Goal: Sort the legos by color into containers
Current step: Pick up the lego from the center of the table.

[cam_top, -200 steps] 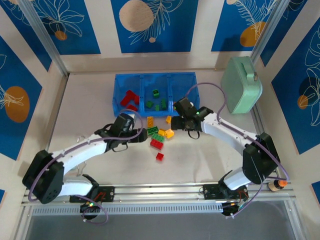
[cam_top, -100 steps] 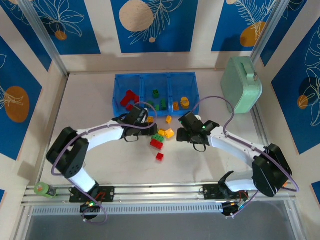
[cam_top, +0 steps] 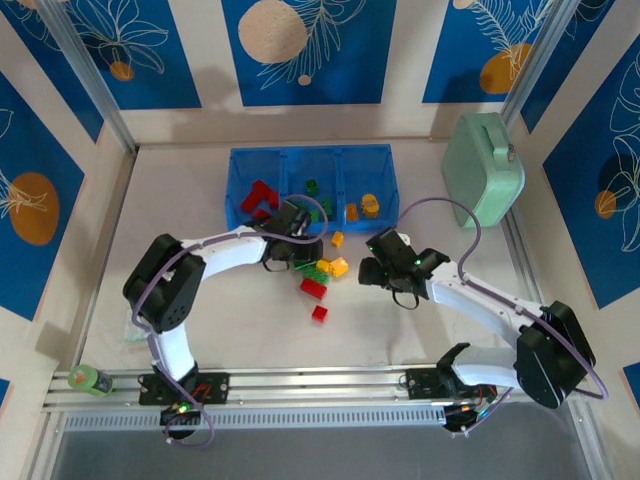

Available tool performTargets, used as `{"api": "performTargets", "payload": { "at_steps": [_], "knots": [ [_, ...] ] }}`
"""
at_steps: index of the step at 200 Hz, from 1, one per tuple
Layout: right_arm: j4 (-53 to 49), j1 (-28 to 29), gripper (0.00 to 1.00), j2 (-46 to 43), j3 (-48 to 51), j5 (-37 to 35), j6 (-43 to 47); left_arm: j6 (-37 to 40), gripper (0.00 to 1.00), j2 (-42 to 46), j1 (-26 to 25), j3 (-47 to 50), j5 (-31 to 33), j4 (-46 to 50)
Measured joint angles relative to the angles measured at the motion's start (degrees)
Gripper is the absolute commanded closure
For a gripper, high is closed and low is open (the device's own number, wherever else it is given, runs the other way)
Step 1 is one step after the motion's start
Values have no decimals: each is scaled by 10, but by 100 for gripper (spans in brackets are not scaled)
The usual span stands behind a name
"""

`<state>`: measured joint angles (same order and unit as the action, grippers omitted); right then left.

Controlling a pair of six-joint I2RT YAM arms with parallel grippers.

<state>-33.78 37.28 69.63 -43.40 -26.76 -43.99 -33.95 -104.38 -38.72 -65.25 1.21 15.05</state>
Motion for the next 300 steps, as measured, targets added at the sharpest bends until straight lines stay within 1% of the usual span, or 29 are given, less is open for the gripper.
{"api": "performTargets", "payload": {
  "at_steps": [58, 116, 155, 191, 206, 233, 276, 300],
  "knots": [
    [2, -10, 17, -13, 11, 2, 0, 0, 21, -42, -16, -31, 19, 36],
    [4, -10, 17, -13, 12, 2, 0, 0, 21, -45, -28, -32, 36, 40],
    [8, -10, 17, -16, 18, 6, 0, 0, 25, -44, -31, -24, 49, 33],
    [10, -12, 17, -16, 18, 7, 0, -1, 37, -39, -31, -19, 52, 29],
    [10, -12, 17, -17, 18, 7, 0, -2, 39, -37, -31, -18, 52, 33],
    [7, -16, 17, -31, 18, 6, 0, -2, 39, -26, -33, -13, 53, 47],
    [-1, -63, 17, -80, 26, 7, 0, -1, 39, 25, -36, -1, 53, 77],
    [-2, -70, 17, -92, 40, 12, 0, 2, 39, 53, -36, -8, 59, 86]
  ]
}}
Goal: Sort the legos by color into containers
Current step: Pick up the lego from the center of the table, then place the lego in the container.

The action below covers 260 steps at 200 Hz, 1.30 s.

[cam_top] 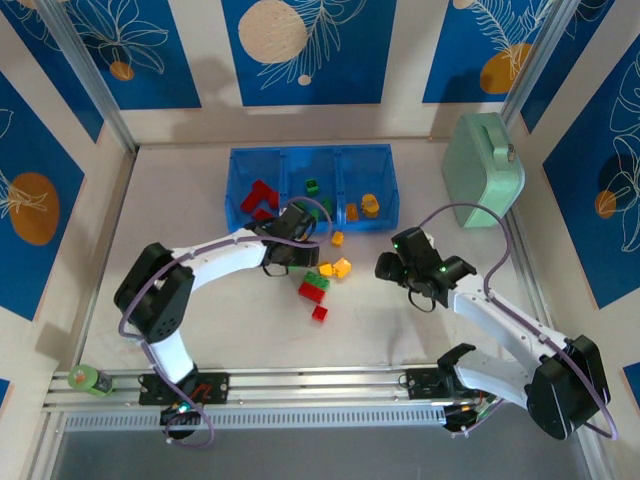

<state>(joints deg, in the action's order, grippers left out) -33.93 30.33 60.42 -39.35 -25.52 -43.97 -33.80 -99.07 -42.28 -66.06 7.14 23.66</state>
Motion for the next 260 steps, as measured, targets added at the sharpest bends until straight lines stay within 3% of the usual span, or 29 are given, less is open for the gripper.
{"api": "performTargets", "payload": {
  "at_steps": [54, 103, 116, 134, 161, 194, 233, 260],
  "knots": [
    [1, 0, 18, -9, 25, 16, -4, 34, 39, -10, 17, -105, 4, 26],
    [-1, 12, 18, -30, 36, 22, -14, 73, 38, -100, 65, -261, 4, 53],
    [-2, 16, 18, -33, 36, 22, -16, 81, 34, -123, 75, -296, 4, 63],
    [-2, 21, 18, -34, 36, 24, -16, 91, 19, -151, 88, -341, -1, 82],
    [-2, 26, 18, -34, 36, 24, -17, 104, 16, -162, 103, -379, -14, 96],
    [-2, 31, 18, -33, 36, 24, -17, 104, 15, -113, 104, -342, -31, 80],
    [5, 49, 18, -7, 28, 35, 1, 103, 15, 24, 99, -214, -45, 31],
    [13, 57, 18, 57, -12, 52, 28, 94, 14, 124, 96, -97, -53, -20]
  ]
}}
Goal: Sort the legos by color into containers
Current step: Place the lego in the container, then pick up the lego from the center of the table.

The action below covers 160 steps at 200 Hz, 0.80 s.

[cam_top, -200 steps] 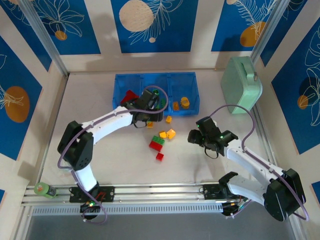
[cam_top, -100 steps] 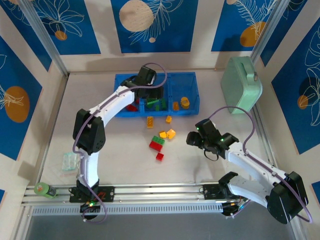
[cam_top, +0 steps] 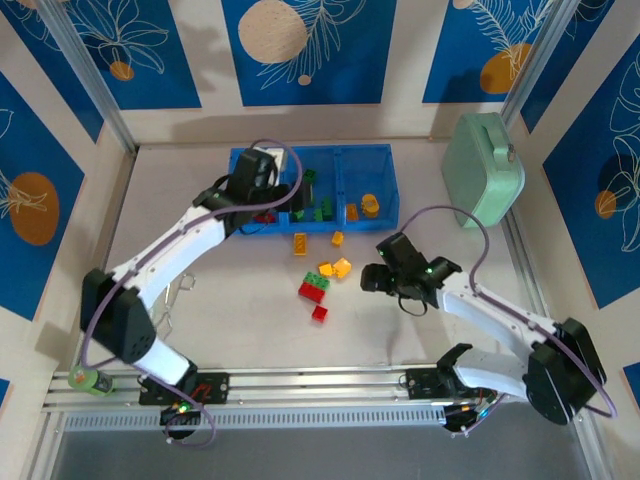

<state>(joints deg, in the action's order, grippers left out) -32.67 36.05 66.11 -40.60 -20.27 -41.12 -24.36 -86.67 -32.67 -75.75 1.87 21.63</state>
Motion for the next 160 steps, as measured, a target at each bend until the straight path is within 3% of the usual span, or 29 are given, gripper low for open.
{"api": "performTargets", "payload": {
  "at_steps": [95, 160],
  "knots": [
    [-10, 33, 26, 253, -210, 69, 144, -58, 14, 208, -10, 323, -3, -47],
    [-46, 36, 32, 359, -269, 59, 188, -85, 14, 294, -12, 428, -2, -45]
  ]
}}
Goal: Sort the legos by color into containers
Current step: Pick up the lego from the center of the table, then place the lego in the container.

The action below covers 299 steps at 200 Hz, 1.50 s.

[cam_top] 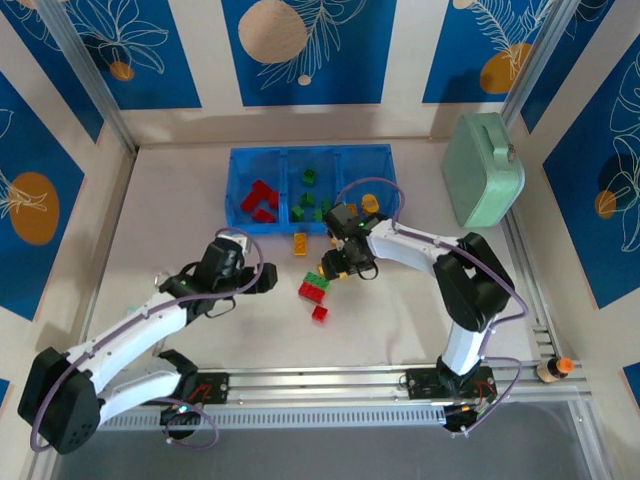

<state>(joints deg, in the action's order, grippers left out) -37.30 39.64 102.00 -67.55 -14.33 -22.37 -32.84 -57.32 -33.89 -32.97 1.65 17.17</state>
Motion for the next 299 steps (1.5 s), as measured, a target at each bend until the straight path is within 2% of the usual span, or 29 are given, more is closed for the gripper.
{"api": "performTargets", "payload": {
  "at_steps": [54, 81, 107, 171, 232, 263, 299],
  "knots": [
    [-14, 2, 38, 47, -33, -19, 14, -12, 14, 8, 0, 21, 1, -6],
    [-16, 2, 52, 59, -42, -26, 18, -14, 14, -3, 0, 21, 1, -16],
    [-20, 6, 61, 59, -45, -37, 17, -14, 14, -9, 0, 22, 1, -18],
    [-57, 9, 64, 26, -62, -64, 14, -13, 14, -10, 0, 26, 3, -20],
    [-87, -83, 64, 13, -203, -80, 14, -12, 14, 7, 0, 26, 5, -15],
    [-106, -125, 64, 50, -263, -82, 14, -12, 14, 30, 0, 26, 10, -6],
    [-123, -146, 64, 98, -295, -82, 17, -12, 14, 47, 0, 28, 15, 5]
  ]
}}
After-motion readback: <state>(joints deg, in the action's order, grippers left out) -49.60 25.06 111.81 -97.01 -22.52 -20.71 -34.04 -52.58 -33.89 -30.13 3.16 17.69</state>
